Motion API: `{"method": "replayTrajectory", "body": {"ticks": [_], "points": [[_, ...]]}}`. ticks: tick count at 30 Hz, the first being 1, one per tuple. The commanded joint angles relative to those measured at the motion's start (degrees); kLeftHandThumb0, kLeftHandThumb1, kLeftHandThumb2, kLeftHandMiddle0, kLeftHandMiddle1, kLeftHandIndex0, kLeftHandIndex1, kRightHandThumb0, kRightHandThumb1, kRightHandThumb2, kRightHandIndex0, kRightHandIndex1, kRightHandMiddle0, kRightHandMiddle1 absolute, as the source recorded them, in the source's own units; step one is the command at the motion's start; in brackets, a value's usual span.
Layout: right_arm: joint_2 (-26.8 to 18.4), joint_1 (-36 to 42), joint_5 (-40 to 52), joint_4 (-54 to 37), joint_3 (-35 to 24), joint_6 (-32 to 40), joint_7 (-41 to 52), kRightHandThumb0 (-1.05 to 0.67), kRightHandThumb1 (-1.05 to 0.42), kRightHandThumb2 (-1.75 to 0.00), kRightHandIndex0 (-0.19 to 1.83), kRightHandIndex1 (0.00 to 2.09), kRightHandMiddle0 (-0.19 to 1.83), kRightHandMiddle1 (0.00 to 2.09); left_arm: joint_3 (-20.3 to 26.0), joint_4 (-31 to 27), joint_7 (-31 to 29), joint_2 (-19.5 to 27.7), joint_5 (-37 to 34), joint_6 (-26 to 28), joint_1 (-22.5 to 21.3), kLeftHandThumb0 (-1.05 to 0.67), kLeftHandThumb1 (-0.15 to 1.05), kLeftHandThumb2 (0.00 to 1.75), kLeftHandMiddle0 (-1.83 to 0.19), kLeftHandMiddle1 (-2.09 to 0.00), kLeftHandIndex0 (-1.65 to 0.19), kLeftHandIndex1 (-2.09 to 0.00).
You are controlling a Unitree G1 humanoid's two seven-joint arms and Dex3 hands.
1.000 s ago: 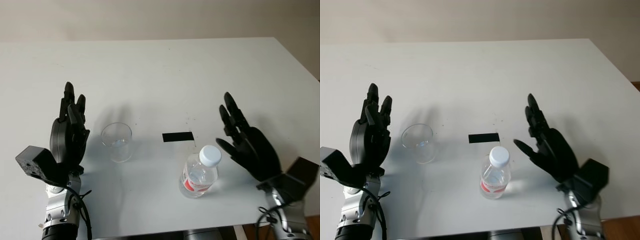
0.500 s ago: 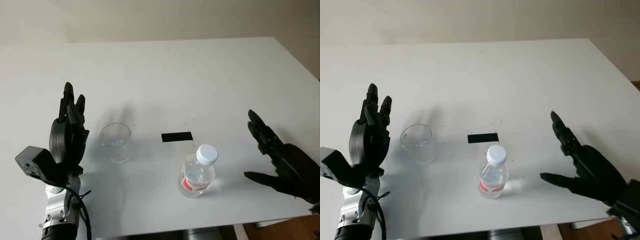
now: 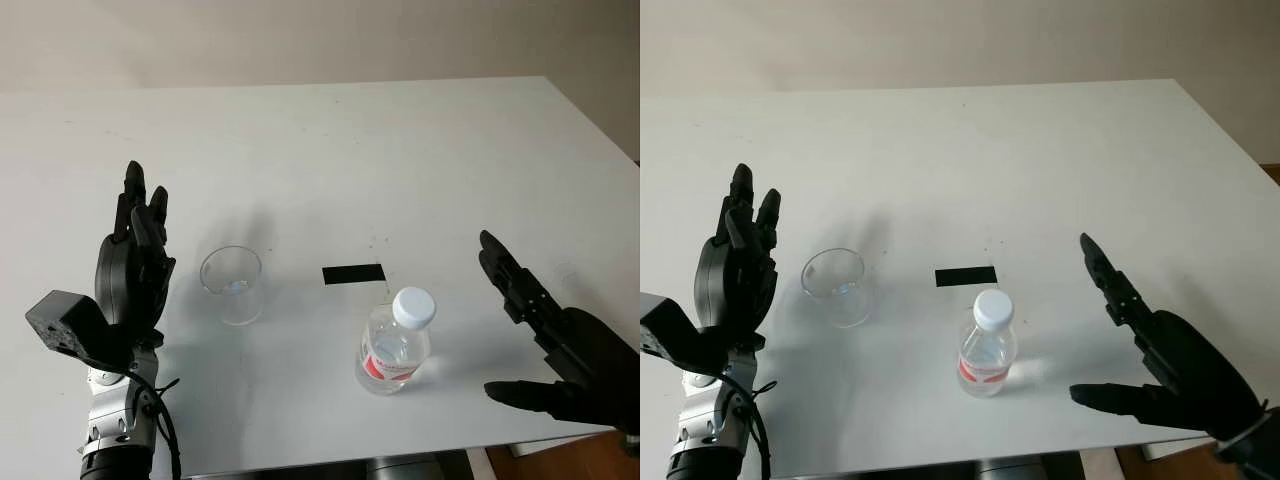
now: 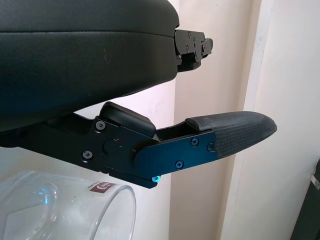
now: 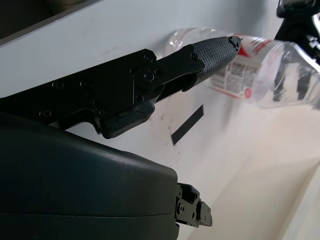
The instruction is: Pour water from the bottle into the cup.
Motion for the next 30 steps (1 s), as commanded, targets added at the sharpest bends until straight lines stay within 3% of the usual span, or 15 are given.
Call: {"method": "replayTrajectory", "body": {"ticks": [1,14,30], "points": [[0.3,0.4,0.0,-1.9,0.6,0.5,-0.3,-0.86,-0.98,-0.05,-0.19,0.00,-0.19,0.00,0.1,0.2,-0.2,0.4,0.0,-0.6,-0.6,-0.87,1.05,0.69,0.19,-0.36,0.06,0.00],[0.0,-1.1,0.1,-3.4,4.9,1.8,0.5,-0.94,-0.97,-0.05,-0.19,0.00,-0.19,0.00,0.3,1.4,-0.4,0.4,-0.3,-1.1,-1.5,-0.87,1.05,0.70,0.19,-0.39,0.04,0.00],[2.7,-9.2,0.3,2.0,11.0,3.6,1.6,-0.90,-0.93,-0.04,-0.19,0.00,-0.19,0.00,0.6,3.0,-1.2,0.6,-0.7,-2.1,-2.7,-0.87,1.05,0.70,0.19,-0.41,0.04,0.00]]}}
